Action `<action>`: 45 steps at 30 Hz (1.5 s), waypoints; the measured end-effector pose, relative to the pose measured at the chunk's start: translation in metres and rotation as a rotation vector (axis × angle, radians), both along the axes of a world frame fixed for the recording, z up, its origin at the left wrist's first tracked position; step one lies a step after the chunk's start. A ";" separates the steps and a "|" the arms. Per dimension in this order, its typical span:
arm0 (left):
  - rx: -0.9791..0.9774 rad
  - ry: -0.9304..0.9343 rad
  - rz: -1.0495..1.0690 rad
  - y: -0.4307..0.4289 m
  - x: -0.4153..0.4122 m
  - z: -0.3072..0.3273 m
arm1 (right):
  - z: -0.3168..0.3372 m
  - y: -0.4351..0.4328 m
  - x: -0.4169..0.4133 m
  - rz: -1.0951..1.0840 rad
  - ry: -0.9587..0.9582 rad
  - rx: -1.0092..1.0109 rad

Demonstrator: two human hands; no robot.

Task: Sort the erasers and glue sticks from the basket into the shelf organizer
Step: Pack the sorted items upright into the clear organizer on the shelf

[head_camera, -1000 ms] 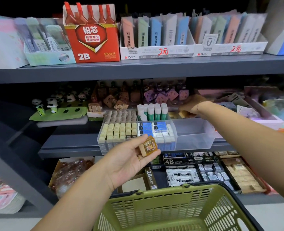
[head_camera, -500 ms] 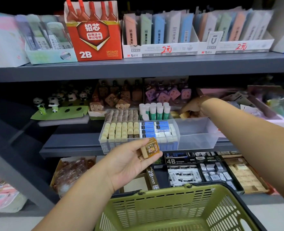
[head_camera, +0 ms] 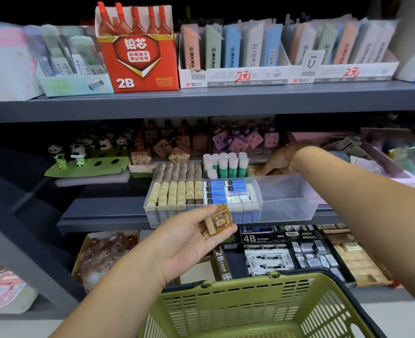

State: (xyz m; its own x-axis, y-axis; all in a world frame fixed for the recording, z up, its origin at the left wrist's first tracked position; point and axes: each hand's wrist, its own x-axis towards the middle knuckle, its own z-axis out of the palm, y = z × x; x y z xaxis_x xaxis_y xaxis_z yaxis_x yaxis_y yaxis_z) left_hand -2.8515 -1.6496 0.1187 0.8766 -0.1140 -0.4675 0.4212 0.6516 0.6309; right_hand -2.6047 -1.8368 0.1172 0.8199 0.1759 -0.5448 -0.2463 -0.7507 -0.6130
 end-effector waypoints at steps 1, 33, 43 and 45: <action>0.001 0.001 0.002 0.000 -0.001 0.000 | -0.002 0.000 0.002 0.002 -0.016 -0.033; 0.995 -0.451 -0.105 -0.015 -0.013 0.005 | 0.002 0.025 -0.184 0.318 -1.186 0.092; 2.046 -0.420 -0.418 0.014 0.003 -0.026 | 0.025 -0.026 -0.064 0.130 -0.717 -0.029; 2.059 -0.419 -0.429 0.014 0.003 -0.026 | 0.025 -0.025 -0.060 0.203 -0.659 -0.119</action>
